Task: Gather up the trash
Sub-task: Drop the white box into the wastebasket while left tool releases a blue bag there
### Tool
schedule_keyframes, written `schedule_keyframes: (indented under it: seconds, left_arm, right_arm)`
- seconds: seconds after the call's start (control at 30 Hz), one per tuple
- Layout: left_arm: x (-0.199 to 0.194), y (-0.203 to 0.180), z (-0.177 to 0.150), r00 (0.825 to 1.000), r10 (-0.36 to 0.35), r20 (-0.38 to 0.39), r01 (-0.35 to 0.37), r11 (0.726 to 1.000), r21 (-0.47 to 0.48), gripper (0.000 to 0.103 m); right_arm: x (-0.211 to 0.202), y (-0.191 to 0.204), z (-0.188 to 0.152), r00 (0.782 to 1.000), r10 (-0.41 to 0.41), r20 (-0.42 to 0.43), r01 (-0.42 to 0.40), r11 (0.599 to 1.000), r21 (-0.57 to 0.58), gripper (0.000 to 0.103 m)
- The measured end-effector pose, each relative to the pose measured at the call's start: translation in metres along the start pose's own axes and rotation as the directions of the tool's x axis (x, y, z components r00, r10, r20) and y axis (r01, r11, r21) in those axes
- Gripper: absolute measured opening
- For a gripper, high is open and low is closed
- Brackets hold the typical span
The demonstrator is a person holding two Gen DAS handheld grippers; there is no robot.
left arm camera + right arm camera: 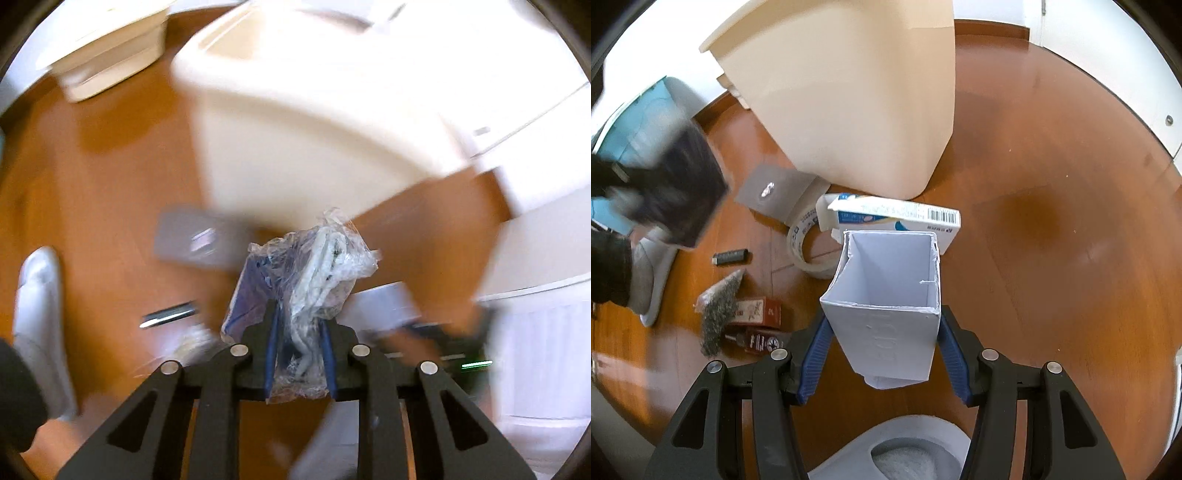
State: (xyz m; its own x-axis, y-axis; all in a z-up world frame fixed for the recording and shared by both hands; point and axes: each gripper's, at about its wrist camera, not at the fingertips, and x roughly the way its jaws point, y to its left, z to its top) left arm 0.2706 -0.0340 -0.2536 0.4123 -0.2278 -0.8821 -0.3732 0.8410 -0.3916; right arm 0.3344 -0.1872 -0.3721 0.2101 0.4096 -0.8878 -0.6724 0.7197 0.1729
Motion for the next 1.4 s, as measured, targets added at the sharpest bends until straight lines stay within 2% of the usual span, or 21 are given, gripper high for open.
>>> schedule_keyframes:
  seconds: [0.07, 0.13, 0.23, 0.27, 0.33, 0.4, 0.43, 0.5, 0.63, 0.7, 0.77, 0.8, 0.93, 1.0, 1.07, 1.17, 1.2, 1.27, 1.33, 1.37, 1.4]
  left_arm:
    - [-0.029, -0.019, 0.021, 0.99, -0.132, 0.054, 0.131, 0.991, 0.014, 0.02]
    - [-0.057, -0.032, 0.046, 0.965, -0.231, 0.123, 0.23, 0.973, 0.023, 0.02]
    - [-0.081, -0.029, 0.089, 0.927, -0.313, 0.207, 0.316, 0.949, 0.021, 0.02]
    - [-0.083, -0.024, 0.099, 0.92, -0.32, 0.224, 0.323, 0.946, 0.025, 0.02]
    - [-0.072, -0.009, 0.127, 0.93, -0.275, 0.243, 0.273, 0.961, 0.042, 0.02]
    - [-0.048, 0.011, 0.142, 0.946, -0.25, 0.206, 0.253, 0.967, 0.007, 0.02]
    - [-0.029, 0.019, 0.149, 0.961, -0.215, 0.176, 0.222, 0.975, -0.02, 0.02]
    - [0.006, 0.014, 0.166, 0.975, -0.186, 0.119, 0.196, 0.978, -0.075, 0.02]
    - [0.028, 0.03, 0.16, 0.993, -0.092, 0.079, 0.101, 0.989, -0.109, 0.022]
    - [0.022, 0.033, 0.155, 0.994, -0.072, 0.078, 0.081, 0.99, -0.119, 0.037]
    - [0.011, 0.028, 0.154, 0.99, -0.073, 0.117, 0.085, 0.992, -0.095, 0.081]
    - [0.007, 0.026, 0.153, 0.987, -0.08, 0.137, 0.091, 0.993, -0.077, 0.085]
    - [-0.032, 0.018, 0.136, 0.967, -0.091, 0.236, 0.099, 0.995, -0.023, 0.085]
    - [-0.049, 0.023, 0.121, 0.955, -0.071, 0.286, 0.086, 0.995, -0.04, 0.085]
    - [-0.06, 0.033, 0.097, 0.941, -0.03, 0.336, 0.061, 0.995, -0.082, 0.085]
    - [-0.069, 0.049, 0.06, 0.929, 0.059, 0.365, -0.003, 0.989, -0.15, 0.085]
    - [-0.067, 0.054, 0.048, 0.928, 0.088, 0.363, -0.028, 0.985, -0.168, 0.085]
    - [-0.063, 0.067, 0.031, 0.931, 0.145, 0.334, -0.075, 0.974, -0.214, 0.085]
    - [-0.052, 0.082, 0.019, 0.943, 0.168, 0.288, -0.089, 0.959, -0.268, 0.085]
    - [-0.046, 0.09, 0.015, 0.948, 0.183, 0.26, -0.103, 0.951, -0.293, 0.085]
    - [-0.042, 0.095, 0.015, 0.952, 0.188, 0.24, -0.109, 0.946, -0.306, 0.085]
  right_arm:
    - [-0.004, -0.003, 0.001, 1.0, -0.003, 0.013, 0.003, 1.0, 0.013, 0.059]
    - [-0.007, -0.005, 0.0, 1.0, -0.006, 0.015, 0.006, 1.0, 0.023, 0.059]
    - [-0.009, -0.013, -0.005, 1.0, -0.012, 0.014, 0.011, 0.999, 0.051, 0.059]
    - [-0.01, -0.016, -0.007, 1.0, -0.011, 0.011, 0.01, 0.998, 0.062, 0.059]
    - [-0.01, -0.022, -0.01, 1.0, -0.015, 0.006, 0.014, 0.997, 0.081, 0.059]
    - [-0.01, -0.026, -0.01, 1.0, -0.022, 0.006, 0.021, 0.996, 0.089, 0.059]
    - [-0.012, -0.027, -0.01, 1.0, -0.025, 0.008, 0.024, 0.995, 0.094, 0.059]
    - [-0.014, -0.03, -0.009, 1.0, -0.027, 0.014, 0.026, 0.994, 0.106, 0.059]
    - [-0.016, -0.03, -0.007, 0.999, -0.031, 0.014, 0.03, 0.994, 0.105, 0.059]
    - [-0.017, -0.03, -0.005, 0.999, -0.038, 0.017, 0.036, 0.994, 0.101, 0.059]
    - [-0.02, -0.031, -0.002, 0.999, -0.042, 0.029, 0.039, 0.994, 0.105, 0.059]
    - [-0.023, -0.033, 0.001, 0.998, -0.042, 0.037, 0.038, 0.993, 0.112, 0.059]
    - [-0.052, -0.044, 0.02, 0.991, -0.049, 0.122, 0.028, 0.986, 0.164, 0.059]
    - [-0.077, -0.05, 0.036, 0.98, -0.061, 0.19, 0.026, 0.983, 0.184, 0.059]
    - [-0.109, -0.054, 0.057, 0.957, -0.077, 0.281, 0.023, 0.981, 0.192, 0.058]
    - [-0.158, -0.053, 0.095, 0.898, -0.079, 0.432, 0.008, 0.986, 0.164, 0.058]
    - [-0.174, -0.049, 0.112, 0.873, -0.067, 0.484, -0.002, 0.99, 0.141, 0.058]
    - [-0.19, -0.039, 0.135, 0.842, -0.029, 0.539, -0.029, 0.995, 0.098, 0.058]
    - [-0.199, -0.024, 0.163, 0.81, 0.022, 0.586, -0.055, 0.998, 0.038, 0.058]
    - [-0.198, -0.017, 0.177, 0.809, 0.044, 0.586, -0.064, 0.998, 0.014, 0.058]
    - [-0.192, -0.008, 0.194, 0.817, 0.058, 0.573, -0.068, 0.998, -0.004, 0.058]
